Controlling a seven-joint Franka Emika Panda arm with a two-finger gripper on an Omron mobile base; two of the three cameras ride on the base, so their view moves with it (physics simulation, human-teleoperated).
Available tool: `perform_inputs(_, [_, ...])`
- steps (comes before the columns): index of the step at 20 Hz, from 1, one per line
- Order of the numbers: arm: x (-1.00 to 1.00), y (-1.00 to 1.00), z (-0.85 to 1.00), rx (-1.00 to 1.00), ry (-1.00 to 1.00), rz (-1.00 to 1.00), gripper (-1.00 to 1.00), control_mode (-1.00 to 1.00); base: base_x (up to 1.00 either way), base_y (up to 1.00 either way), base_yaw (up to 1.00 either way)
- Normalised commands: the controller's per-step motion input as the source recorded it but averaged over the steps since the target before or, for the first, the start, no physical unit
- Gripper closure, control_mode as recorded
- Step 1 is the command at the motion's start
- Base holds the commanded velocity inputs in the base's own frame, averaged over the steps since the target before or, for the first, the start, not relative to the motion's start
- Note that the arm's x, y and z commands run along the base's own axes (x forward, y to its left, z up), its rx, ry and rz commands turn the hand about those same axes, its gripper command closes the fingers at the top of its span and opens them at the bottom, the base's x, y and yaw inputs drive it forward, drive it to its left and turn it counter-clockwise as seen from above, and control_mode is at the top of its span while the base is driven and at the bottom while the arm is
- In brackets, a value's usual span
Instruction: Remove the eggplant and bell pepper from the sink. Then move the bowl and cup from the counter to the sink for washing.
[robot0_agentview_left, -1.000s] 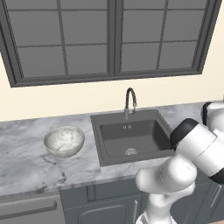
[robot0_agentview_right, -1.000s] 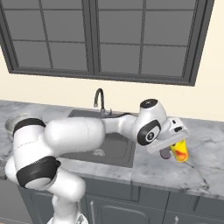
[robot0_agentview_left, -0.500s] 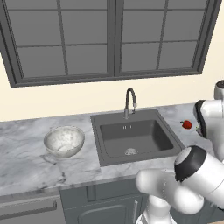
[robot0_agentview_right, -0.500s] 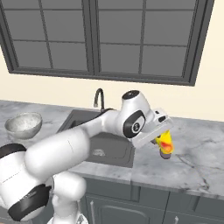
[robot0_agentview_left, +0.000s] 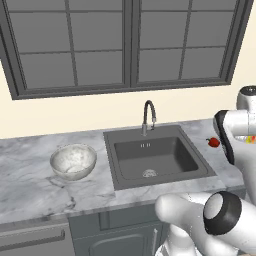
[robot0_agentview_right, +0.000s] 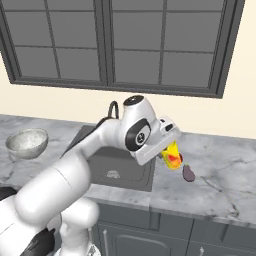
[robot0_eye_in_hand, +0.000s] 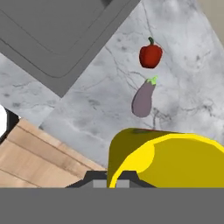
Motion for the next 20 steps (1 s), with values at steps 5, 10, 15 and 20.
perform_inputs(5, [0.00,0.45,0.16,0.08,0.03,0.17,1.00,-1.00,0.00,0.00,0.00])
perform_inputs(10, [0.00,0.44,0.09,0.05,0.01,0.17,1.00,-1.00,0.00,0.00,0.00])
perform_inputs(15, [0.02,0.42,0.03,0.04,0.03,0.13,1.00,-1.00,0.00,0.00,0.00])
perform_inputs(20, [0.07,0.35,0.00,0.08,0.01,0.08,1.00,-1.00,0.00,0.00,0.00])
